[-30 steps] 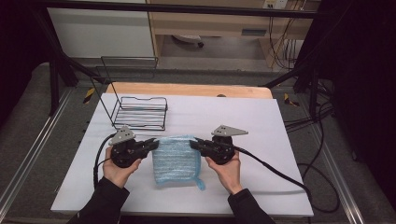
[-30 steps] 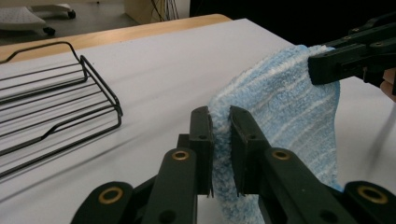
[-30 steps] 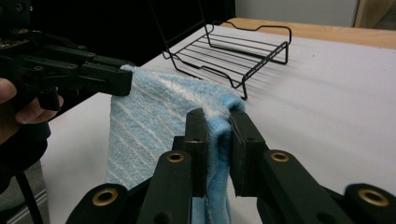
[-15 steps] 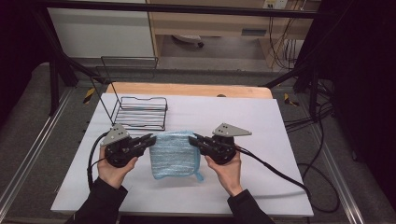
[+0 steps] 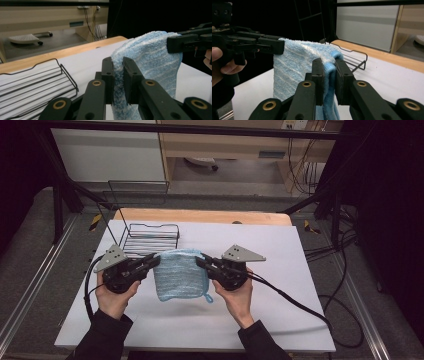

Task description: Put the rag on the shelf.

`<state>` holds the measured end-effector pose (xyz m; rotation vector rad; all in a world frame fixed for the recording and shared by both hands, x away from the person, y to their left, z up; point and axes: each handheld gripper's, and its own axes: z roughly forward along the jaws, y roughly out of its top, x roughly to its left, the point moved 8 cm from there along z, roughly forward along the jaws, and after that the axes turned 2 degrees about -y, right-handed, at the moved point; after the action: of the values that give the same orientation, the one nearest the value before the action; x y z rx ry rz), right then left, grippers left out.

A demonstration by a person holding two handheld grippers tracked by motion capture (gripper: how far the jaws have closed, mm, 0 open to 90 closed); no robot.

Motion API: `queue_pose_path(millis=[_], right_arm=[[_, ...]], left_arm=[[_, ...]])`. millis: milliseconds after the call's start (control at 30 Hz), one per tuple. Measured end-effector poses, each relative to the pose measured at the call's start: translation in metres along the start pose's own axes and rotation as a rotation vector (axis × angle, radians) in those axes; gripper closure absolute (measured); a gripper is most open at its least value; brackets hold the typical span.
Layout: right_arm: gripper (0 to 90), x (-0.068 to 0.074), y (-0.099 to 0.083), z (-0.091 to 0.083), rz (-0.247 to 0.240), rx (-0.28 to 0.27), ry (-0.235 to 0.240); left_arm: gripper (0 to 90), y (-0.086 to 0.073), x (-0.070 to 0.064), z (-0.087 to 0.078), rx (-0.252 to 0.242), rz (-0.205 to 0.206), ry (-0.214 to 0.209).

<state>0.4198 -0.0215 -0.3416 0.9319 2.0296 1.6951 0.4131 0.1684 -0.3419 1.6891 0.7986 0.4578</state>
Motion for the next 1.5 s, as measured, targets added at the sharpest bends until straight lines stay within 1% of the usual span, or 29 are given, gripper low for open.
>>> queue_pose_path(millis=[33, 100, 133, 167, 267, 300, 333, 367, 400, 433, 600, 700, 767, 833, 900, 1133, 1200, 1267, 1500], right_arm=[[80.1, 0.0, 0.0, 0.0, 0.0, 0.0, 0.0], [80.2, 0.004, 0.007, 0.005, 0.002, -0.022, 0.002], [80.2, 0.004, 0.007, 0.005, 0.002, -0.022, 0.002], [80.3, 0.007, 0.012, 0.008, -0.006, -0.036, 0.001], [80.3, 0.01, 0.018, 0.011, -0.012, -0.046, 0.0], [80.3, 0.013, 0.023, 0.014, -0.026, -0.058, 0.0], [80.3, 0.013, 0.023, 0.014, -0.026, -0.058, 0.0], [80.3, 0.014, 0.026, 0.015, -0.028, -0.06, -0.001], [80.3, 0.017, 0.031, 0.018, -0.042, -0.069, -0.003], [80.3, 0.017, 0.031, 0.018, -0.042, -0.069, -0.003], [80.4, 0.024, 0.045, 0.024, -0.061, -0.095, -0.012], [80.4, 0.028, 0.053, 0.028, -0.062, -0.114, -0.012], [80.5, 0.03, 0.058, 0.031, -0.067, -0.126, -0.013], [80.5, 0.032, 0.064, 0.033, -0.074, -0.139, -0.017], [80.5, 0.035, 0.07, 0.035, -0.075, -0.152, -0.016], [80.7, 0.042, 0.088, 0.043, -0.097, -0.185, -0.022], [80.7, 0.043, 0.093, 0.045, -0.096, -0.192, -0.022], [80.8, 0.044, 0.098, 0.046, -0.098, -0.197, -0.024], [80.8, 0.045, 0.113, 0.051, -0.107, -0.221, -0.025]], left_arm=[[79.9, 0.002, 0.001, -0.001, -0.006, 0.001, 0.003], [79.9, 0.006, 0.004, -0.004, -0.021, 0.004, 0.01], [79.9, 0.008, 0.006, -0.005, -0.03, 0.003, 0.014], [79.9, 0.01, 0.008, -0.007, -0.037, 0.003, 0.019], [79.9, 0.016, 0.014, -0.012, -0.062, -0.005, 0.026], [79.9, 0.018, 0.015, -0.014, -0.069, -0.005, 0.031], [79.9, 0.02, 0.017, -0.016, -0.077, -0.006, 0.035], [79.9, 0.022, 0.019, -0.017, -0.084, -0.006, 0.038], [79.9, 0.025, 0.02, -0.019, -0.091, -0.006, 0.04], [79.9, 0.026, 0.022, -0.021, -0.097, -0.006, 0.043], [80.1, 0.036, 0.029, -0.027, -0.129, -0.007, 0.059], [80.1, 0.044, 0.034, -0.033, -0.154, 0.002, 0.074], [80.1, 0.05, 0.036, -0.036, -0.175, -0.004, 0.071], [80.1, 0.055, 0.04, -0.04, -0.189, 0.004, 0.081], [80.1, 0.061, 0.042, -0.043, -0.206, 0.002, 0.085], [80.2, 0.076, 0.049, -0.052, -0.242, 0.019, 0.117], [80.2, 0.08, 0.051, -0.053, -0.245, 0.016, 0.114], [80.2, 0.084, 0.053, -0.054, -0.25, 0.024, 0.128], [80.3, 0.099, 0.059, -0.057, -0.274, 0.011, 0.13]])
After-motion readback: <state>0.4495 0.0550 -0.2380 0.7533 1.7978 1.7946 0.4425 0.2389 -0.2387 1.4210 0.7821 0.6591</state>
